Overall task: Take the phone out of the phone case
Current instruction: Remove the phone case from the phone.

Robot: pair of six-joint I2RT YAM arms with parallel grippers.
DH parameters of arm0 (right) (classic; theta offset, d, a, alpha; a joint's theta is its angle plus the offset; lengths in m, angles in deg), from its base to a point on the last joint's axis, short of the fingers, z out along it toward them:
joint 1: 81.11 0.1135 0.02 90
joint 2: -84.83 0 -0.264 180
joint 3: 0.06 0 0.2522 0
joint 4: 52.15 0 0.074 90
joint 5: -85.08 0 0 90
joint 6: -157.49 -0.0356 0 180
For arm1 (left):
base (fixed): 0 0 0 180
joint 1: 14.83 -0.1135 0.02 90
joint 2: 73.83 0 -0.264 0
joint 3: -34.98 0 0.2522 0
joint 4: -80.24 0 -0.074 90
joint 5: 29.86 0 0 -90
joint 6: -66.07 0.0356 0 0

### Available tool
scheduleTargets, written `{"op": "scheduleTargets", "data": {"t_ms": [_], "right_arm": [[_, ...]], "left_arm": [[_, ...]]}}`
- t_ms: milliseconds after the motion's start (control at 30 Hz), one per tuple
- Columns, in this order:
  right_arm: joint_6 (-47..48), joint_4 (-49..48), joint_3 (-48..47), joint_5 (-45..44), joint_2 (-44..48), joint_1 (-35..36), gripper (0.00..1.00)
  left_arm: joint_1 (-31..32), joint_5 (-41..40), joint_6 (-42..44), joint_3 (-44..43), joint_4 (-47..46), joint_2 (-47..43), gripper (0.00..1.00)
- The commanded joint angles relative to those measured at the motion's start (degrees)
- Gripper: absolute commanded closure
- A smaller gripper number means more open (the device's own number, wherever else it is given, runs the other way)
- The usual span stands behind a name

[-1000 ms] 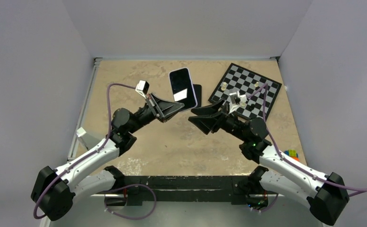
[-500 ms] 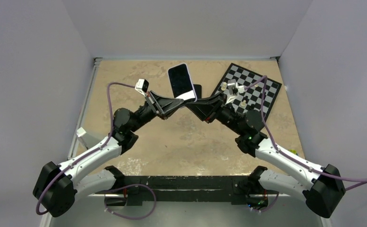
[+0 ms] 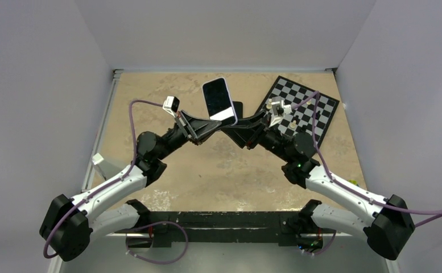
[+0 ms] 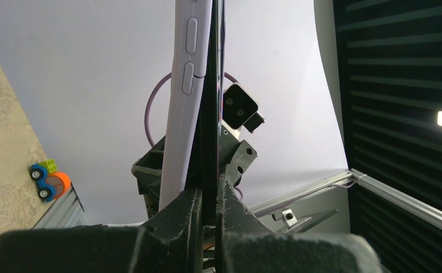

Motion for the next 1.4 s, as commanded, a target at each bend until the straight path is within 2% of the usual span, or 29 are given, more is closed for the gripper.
{"op": "scheduleTargets", "data": {"t_ms": [0, 167, 333, 500, 767, 933, 1000, 1100, 1200, 1300, 1367], "right_arm": [[2.1, -3.4, 0.8, 2.1, 0.1, 0.2, 0.59], [2.3, -3.1, 1.0, 1.7, -0.2, 0.3, 0.6], [1.9, -2.7, 0.4, 0.3, -1.5, 0.2, 0.7], [0.1, -3.0, -0.5, -3.3, -2.6, 0.3, 0.69], [-4.7, 2.2, -1.1, -18.8, -2.5, 0.6, 0.72], [-4.7, 1.8, -4.2, -25.8, -4.5, 4.5, 0.73], [-2.8, 0.7, -4.6, -30.6, -5.1, 6.9, 0.79], [-1.7, 2.7, -6.6, -38.5, -6.9, 9.3, 0.98], [-4.3, 3.6, -6.7, -45.8, -8.8, 10.6, 1.0], [-10.2, 10.5, -6.3, -55.0, -8.7, 11.8, 1.0], [-11.4, 10.3, -3.3, -57.8, -7.9, 11.8, 1.0]], "left_arm": [[0.4, 0.4, -0.6, -0.6, -7.2, -2.1, 1.0], [0.4, 0.5, -0.6, -0.6, -6.7, -2.7, 1.0], [0.4, 1.4, -0.5, -1.3, -6.4, -2.7, 1.0], [0.4, 1.6, -0.4, -1.2, -5.8, -3.2, 1.0], [0.6, 1.6, 0.7, -1.7, -3.8, -4.0, 1.0], [0.6, 0.8, 1.0, -1.4, -3.2, -3.9, 1.0], [0.7, 0.6, 1.2, -1.6, -3.0, -3.9, 1.0], [1.0, 0.4, 2.4, -2.4, -1.7, -4.2, 1.0], [1.1, 0.0, 3.7, -3.2, -0.2, -4.9, 1.0], [1.1, -1.3, 6.1, -3.9, 3.4, -6.7, 1.0], [1.1, -2.6, 7.8, -4.2, 5.8, -8.3, 1.0]]}}
